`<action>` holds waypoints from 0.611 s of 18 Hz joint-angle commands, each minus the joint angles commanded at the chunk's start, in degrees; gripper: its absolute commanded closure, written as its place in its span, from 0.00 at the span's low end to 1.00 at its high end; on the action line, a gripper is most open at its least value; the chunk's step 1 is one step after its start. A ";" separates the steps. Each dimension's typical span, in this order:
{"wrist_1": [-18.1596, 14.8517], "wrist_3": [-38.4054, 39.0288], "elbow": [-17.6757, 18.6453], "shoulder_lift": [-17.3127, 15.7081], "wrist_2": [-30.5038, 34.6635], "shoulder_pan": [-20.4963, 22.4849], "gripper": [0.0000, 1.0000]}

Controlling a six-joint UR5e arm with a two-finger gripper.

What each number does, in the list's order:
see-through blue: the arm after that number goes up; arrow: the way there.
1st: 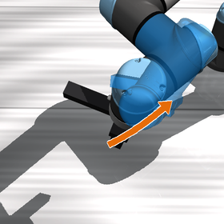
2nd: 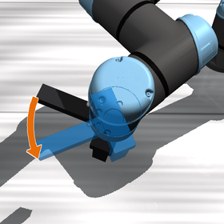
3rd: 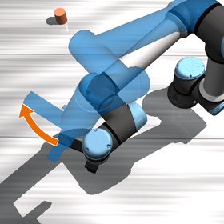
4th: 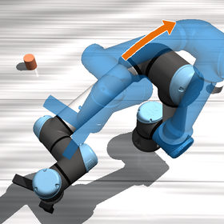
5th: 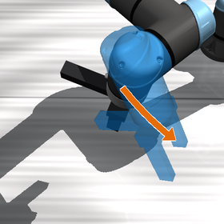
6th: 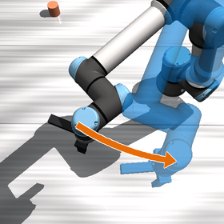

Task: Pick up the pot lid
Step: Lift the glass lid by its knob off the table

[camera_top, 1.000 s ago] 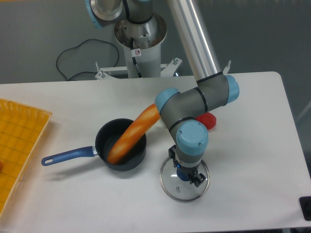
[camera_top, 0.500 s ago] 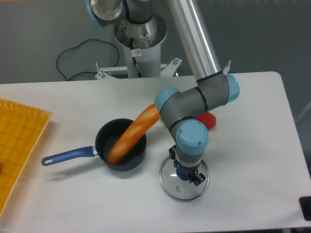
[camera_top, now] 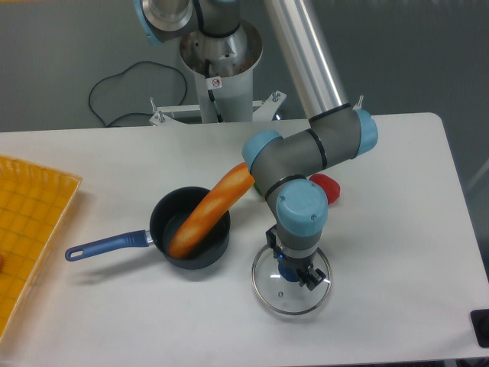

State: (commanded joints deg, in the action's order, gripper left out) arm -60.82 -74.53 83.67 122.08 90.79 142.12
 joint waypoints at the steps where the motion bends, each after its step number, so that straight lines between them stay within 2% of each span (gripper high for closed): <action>1: -0.09 -0.09 0.00 -0.35 0.00 0.09 0.45; 4: -1.05 0.00 0.00 -1.58 0.00 0.26 0.45; 11: -6.50 -0.09 -0.79 -3.96 2.11 0.88 0.45</action>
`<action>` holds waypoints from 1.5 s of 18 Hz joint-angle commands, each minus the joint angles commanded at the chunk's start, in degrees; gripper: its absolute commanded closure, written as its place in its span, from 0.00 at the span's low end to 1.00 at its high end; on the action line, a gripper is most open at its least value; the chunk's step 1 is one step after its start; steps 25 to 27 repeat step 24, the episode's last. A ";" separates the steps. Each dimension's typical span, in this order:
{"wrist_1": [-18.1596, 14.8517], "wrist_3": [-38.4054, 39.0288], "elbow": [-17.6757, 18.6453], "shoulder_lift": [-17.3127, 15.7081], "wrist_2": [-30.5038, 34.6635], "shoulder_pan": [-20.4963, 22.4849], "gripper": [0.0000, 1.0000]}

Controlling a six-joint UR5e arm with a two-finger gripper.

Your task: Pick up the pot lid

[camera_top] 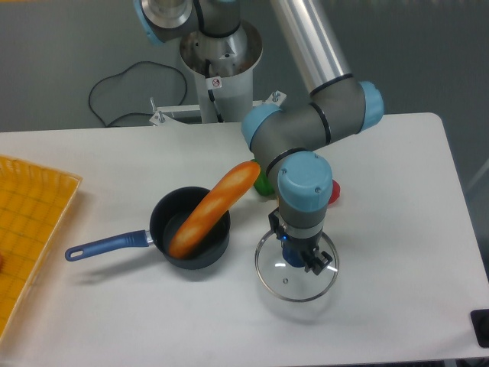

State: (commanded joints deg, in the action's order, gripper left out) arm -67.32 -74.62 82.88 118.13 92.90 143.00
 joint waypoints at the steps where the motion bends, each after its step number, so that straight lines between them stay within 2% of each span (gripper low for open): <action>1: -1.23 0.00 -0.35 -0.09 0.00 0.09 0.45; 4: -5.88 0.00 -2.63 -0.35 0.00 0.44 0.45; 6: -6.95 0.00 -3.34 -1.23 -0.09 0.53 0.45; 12: -7.57 0.26 -3.69 -2.37 -0.62 0.79 0.45; 27: -7.74 0.26 -3.61 -2.55 -0.62 0.70 0.45</action>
